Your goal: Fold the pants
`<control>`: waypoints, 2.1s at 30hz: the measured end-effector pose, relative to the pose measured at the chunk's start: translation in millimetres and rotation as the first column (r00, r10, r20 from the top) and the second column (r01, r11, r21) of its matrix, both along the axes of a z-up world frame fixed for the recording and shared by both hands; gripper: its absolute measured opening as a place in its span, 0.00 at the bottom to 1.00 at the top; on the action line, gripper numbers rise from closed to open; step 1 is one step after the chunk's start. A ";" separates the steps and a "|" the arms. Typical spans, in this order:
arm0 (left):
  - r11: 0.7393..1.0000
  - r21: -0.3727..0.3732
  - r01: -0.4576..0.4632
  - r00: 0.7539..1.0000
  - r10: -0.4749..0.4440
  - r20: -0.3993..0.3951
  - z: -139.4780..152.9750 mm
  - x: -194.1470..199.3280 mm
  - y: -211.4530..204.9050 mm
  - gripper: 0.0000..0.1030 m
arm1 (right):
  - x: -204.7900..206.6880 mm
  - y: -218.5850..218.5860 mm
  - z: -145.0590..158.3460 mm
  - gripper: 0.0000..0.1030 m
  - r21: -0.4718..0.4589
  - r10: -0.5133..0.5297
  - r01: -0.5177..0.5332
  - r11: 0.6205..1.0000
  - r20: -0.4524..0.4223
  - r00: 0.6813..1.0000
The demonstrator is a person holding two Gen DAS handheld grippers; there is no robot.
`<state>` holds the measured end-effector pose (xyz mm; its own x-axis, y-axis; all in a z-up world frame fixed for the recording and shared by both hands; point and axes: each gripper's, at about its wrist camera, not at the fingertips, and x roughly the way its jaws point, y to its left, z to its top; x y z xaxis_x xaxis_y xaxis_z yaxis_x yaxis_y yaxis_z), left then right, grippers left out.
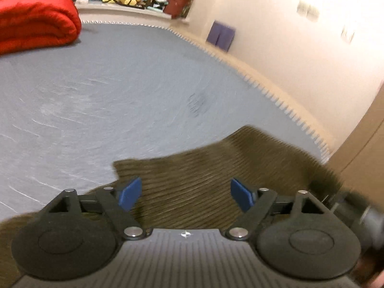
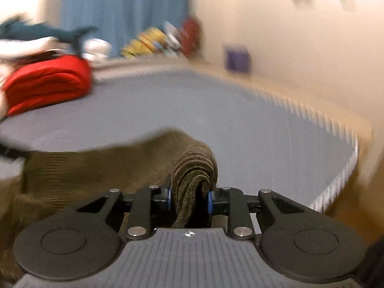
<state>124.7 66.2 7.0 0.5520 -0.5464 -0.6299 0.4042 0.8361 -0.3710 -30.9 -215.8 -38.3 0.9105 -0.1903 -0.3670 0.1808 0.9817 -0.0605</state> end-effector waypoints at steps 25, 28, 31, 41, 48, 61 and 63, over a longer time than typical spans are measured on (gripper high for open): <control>0.991 -0.098 -0.090 0.979 0.070 -0.191 1.5 4.2 72.4 0.18 | -80.6 218.5 -10.9 0.37 -0.568 0.562 -0.474 0.673 -0.024 0.827; 0.985 -0.111 -0.131 0.981 0.113 -0.156 15.9 -2.8 109.2 0.18 | -99.9 208.5 8.0 0.50 -0.467 0.691 -0.603 0.647 0.024 0.722; 0.972 -0.137 -0.192 0.974 0.173 -0.144 26.7 -17.7 164.1 0.18 | -100.1 185.5 43.1 0.67 -0.276 0.805 -0.762 0.586 0.089 0.587; 0.844 -0.026 -0.536 0.810 0.505 -0.299 -11.1 -38.2 297.6 0.87 | 68.3 131.9 72.9 0.84 0.391 0.699 -0.620 0.680 -0.091 0.709; 0.888 -0.033 -0.458 0.800 0.396 -0.451 -56.0 -18.5 298.8 0.99 | 153.0 154.1 6.6 0.87 0.665 0.718 -0.398 0.631 -0.308 0.624; 0.939 0.035 -0.341 0.864 0.328 -0.383 -70.5 11.0 250.5 0.71 | 167.3 161.0 -32.4 0.49 0.732 0.760 -0.369 0.573 -0.306 0.573; 0.944 0.056 -0.324 0.880 0.323 -0.348 -62.8 8.8 244.4 0.62 | 163.8 156.2 -25.7 0.42 0.728 0.771 -0.390 0.564 -0.293 0.566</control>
